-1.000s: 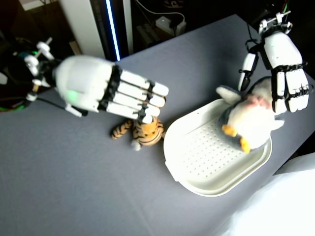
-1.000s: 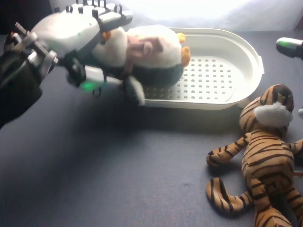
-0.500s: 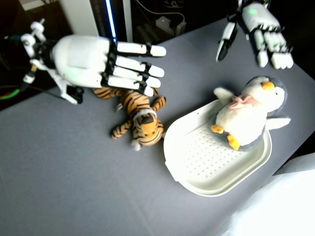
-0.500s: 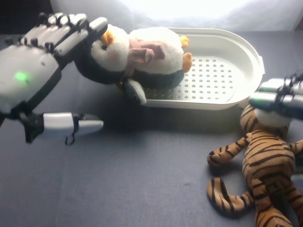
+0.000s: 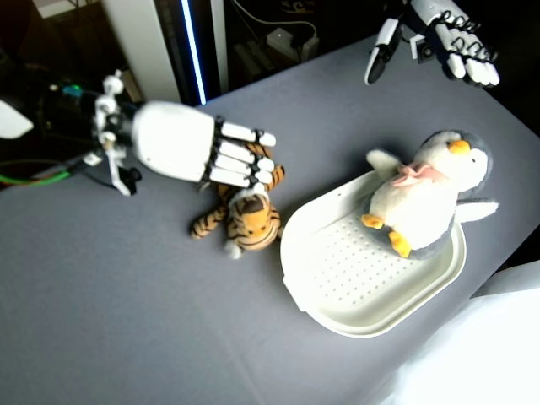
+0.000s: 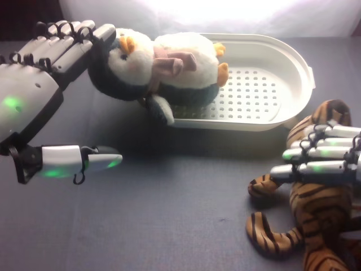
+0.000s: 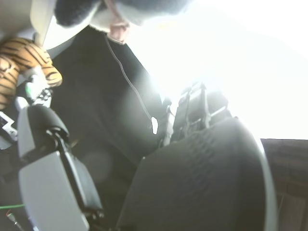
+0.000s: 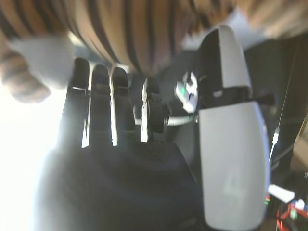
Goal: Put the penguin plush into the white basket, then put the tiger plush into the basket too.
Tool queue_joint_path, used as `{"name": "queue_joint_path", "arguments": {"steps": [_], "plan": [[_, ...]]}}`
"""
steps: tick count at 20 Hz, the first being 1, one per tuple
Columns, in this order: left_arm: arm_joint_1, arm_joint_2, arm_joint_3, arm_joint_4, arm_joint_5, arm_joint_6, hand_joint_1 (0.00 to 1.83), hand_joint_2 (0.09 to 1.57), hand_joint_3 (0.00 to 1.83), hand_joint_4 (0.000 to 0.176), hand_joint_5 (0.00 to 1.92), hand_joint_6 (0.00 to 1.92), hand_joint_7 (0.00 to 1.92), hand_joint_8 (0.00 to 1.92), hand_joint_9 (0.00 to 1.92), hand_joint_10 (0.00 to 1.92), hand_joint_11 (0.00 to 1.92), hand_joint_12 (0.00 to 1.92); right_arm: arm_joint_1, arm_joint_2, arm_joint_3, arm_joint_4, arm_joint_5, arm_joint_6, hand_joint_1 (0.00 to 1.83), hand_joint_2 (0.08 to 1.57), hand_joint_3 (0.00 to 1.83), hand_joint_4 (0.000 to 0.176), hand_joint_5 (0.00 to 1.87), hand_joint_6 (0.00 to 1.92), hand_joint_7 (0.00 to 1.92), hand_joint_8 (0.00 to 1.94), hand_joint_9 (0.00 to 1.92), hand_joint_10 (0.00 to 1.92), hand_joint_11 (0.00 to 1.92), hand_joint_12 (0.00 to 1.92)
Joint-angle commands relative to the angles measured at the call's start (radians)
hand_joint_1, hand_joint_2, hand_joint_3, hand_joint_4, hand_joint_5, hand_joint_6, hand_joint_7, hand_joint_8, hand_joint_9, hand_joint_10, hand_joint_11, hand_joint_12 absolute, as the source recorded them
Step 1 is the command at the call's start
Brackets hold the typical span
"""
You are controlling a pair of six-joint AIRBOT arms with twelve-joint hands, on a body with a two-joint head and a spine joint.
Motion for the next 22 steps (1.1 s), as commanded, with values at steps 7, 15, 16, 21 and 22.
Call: {"name": "queue_joint_path", "arguments": {"steps": [7,15,16,21,22], "plan": [[0.002,0.010,-0.015,0.027,-0.160,-0.008,0.81,0.80,0.00,0.101,0.00,0.00,0.00,0.00,0.00,0.00,0.00,0.00,0.039,-0.017,0.026,0.007,0.015,-0.006,1.60,1.12,0.00,0.000,0.61,0.00,0.62,0.00,0.79,1.32,0.63,0.93],[0.026,0.014,-0.025,0.021,-0.186,-0.009,0.85,0.80,0.00,0.105,0.00,0.00,0.00,0.00,0.00,0.00,0.00,0.00,0.119,0.069,-0.024,0.210,0.367,-0.199,1.49,1.12,0.00,0.000,0.92,1.08,0.89,0.82,0.95,1.09,0.75,1.61],[0.026,0.014,-0.025,0.021,-0.187,-0.009,0.85,0.80,0.00,0.097,0.00,0.00,0.00,0.00,0.00,0.00,0.00,0.00,0.126,0.070,-0.024,0.224,0.387,-0.210,1.39,1.15,0.00,0.000,0.83,1.21,0.88,0.87,0.92,1.32,0.91,1.52],[0.026,0.011,-0.023,0.021,-0.191,-0.009,0.84,0.81,0.00,0.106,0.00,0.00,0.00,0.00,0.00,0.00,0.00,0.00,0.290,-0.019,0.044,0.305,0.359,-0.332,1.37,1.14,0.00,0.000,0.88,1.23,0.94,0.84,0.92,1.21,0.87,1.19],[0.026,0.011,-0.023,0.021,-0.191,-0.009,0.85,0.81,0.00,0.118,0.00,0.00,0.00,0.00,0.00,0.00,0.00,0.00,0.341,-0.061,0.081,0.295,0.299,-0.332,1.37,1.12,0.00,0.000,0.93,1.18,0.99,0.80,0.91,1.15,0.77,1.05]]}}
